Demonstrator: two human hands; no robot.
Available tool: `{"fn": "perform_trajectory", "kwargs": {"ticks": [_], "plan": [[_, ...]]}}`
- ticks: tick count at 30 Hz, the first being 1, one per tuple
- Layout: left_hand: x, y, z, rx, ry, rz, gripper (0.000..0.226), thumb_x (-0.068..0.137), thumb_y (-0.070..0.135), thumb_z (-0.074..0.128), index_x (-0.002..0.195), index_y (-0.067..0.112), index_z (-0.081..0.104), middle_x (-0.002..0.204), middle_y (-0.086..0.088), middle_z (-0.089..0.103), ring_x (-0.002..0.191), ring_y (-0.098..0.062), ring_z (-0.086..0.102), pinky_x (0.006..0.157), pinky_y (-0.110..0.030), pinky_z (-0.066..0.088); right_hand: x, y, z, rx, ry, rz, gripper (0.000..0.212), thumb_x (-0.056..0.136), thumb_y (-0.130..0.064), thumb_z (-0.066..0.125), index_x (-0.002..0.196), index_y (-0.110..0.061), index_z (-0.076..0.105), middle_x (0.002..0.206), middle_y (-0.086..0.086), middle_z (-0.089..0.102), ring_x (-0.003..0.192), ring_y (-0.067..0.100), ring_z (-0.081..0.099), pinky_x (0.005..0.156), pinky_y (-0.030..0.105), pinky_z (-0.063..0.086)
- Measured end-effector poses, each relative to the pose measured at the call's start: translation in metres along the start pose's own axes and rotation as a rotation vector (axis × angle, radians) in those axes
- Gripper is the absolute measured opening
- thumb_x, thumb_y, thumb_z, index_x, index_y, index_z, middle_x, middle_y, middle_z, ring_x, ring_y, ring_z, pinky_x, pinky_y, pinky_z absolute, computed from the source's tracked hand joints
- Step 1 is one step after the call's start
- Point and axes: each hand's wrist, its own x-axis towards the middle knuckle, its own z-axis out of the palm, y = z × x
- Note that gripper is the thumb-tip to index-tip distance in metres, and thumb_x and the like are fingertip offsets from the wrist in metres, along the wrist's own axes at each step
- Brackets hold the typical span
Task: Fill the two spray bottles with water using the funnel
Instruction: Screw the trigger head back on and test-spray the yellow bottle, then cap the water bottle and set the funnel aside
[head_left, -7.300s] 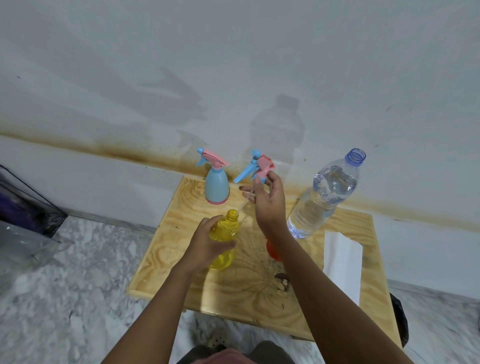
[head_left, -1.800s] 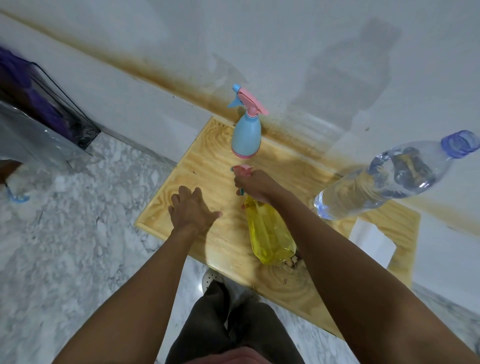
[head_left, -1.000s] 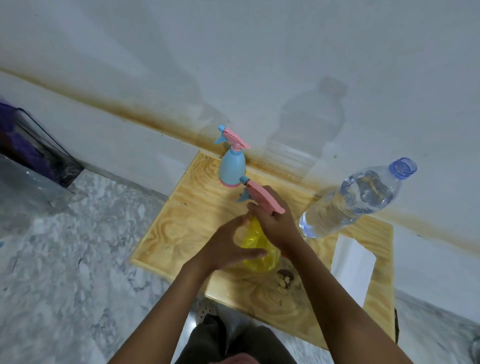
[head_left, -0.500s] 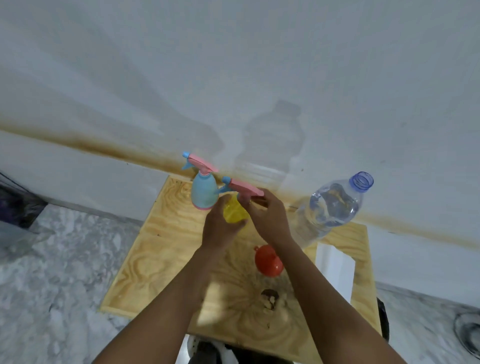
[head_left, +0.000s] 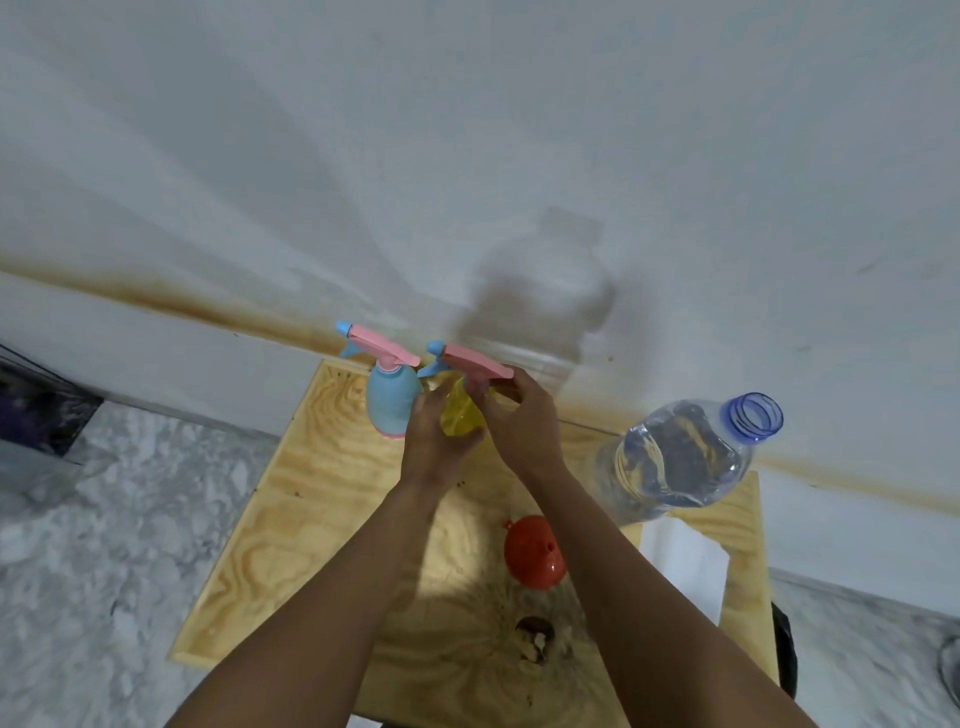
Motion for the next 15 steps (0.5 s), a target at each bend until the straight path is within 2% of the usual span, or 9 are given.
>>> {"fn": "perform_trajectory", "kwargs": {"ticks": [2,4,6,10,11,13,15], "plan": [[0.001,-0.001,0.002,-0.014,-0.001,0.010,0.075,0.072,-0.006,0.079,0.115,0.049,0.051,0.110,0.006,0.061,0.103,0.019,0.053,0.080,-0.001,0.041,0.001,0.001,0.002,-0.044,0.030,0.009,0.028,0.090,-0.041,0.069,0.111,-0.022,0.067,0.106,-0.004,0.069,0.100,0.011,0.064,0.087,0.035,0.054],[0.002,-0.001,0.003,-0.027,-0.002,0.019,0.065,0.074,-0.007,0.077,0.116,0.038,0.056,0.106,0.012,0.062,0.101,0.018,0.055,0.078,-0.002,0.042,0.001,0.002,0.004,-0.075,0.059,0.021,0.031,0.090,-0.044,0.068,0.110,-0.021,0.066,0.101,-0.003,0.068,0.092,0.012,0.063,0.081,0.035,0.055],[0.004,0.001,0.004,-0.041,0.012,0.023,0.053,0.078,0.001,0.078,0.120,0.027,0.060,0.105,0.010,0.063,0.101,0.011,0.057,0.079,-0.001,0.040,-0.001,0.002,0.004,-0.062,0.057,0.027,0.030,0.090,-0.047,0.067,0.107,-0.023,0.066,0.093,-0.006,0.069,0.086,0.010,0.065,0.077,0.036,0.057],[0.005,-0.004,0.006,0.003,0.011,-0.040,0.064,0.077,0.016,0.081,0.135,0.021,0.053,0.119,0.003,0.059,0.109,-0.008,0.054,0.084,-0.004,0.040,-0.006,0.000,0.000,-0.071,0.021,0.030,0.031,0.092,-0.049,0.065,0.110,-0.025,0.065,0.094,-0.009,0.072,0.088,0.006,0.067,0.079,0.035,0.058],[0.005,-0.006,0.006,0.011,0.002,-0.057,0.068,0.076,0.018,0.082,0.136,0.021,0.051,0.123,0.003,0.058,0.113,-0.010,0.054,0.089,-0.008,0.042,-0.007,0.000,-0.002,-0.068,0.013,0.019,0.030,0.093,-0.046,0.065,0.114,-0.025,0.065,0.097,-0.009,0.072,0.090,0.005,0.067,0.080,0.034,0.058],[0.004,-0.008,0.003,0.021,-0.029,-0.085,0.080,0.073,0.023,0.085,0.141,0.021,0.045,0.132,-0.001,0.056,0.121,-0.015,0.053,0.098,-0.029,0.047,-0.013,0.001,-0.006,-0.053,0.009,0.002,0.031,0.094,-0.038,0.065,0.121,-0.023,0.064,0.106,-0.007,0.071,0.095,0.006,0.067,0.084,0.032,0.057],[0.002,-0.013,0.000,0.047,-0.059,-0.105,0.085,0.070,0.035,0.085,0.142,0.024,0.042,0.134,-0.002,0.055,0.124,-0.018,0.053,0.099,-0.038,0.049,-0.024,0.002,-0.012,-0.044,0.018,-0.008,0.033,0.096,-0.030,0.064,0.126,-0.019,0.063,0.113,-0.004,0.070,0.098,0.005,0.066,0.087,0.027,0.056]]}}
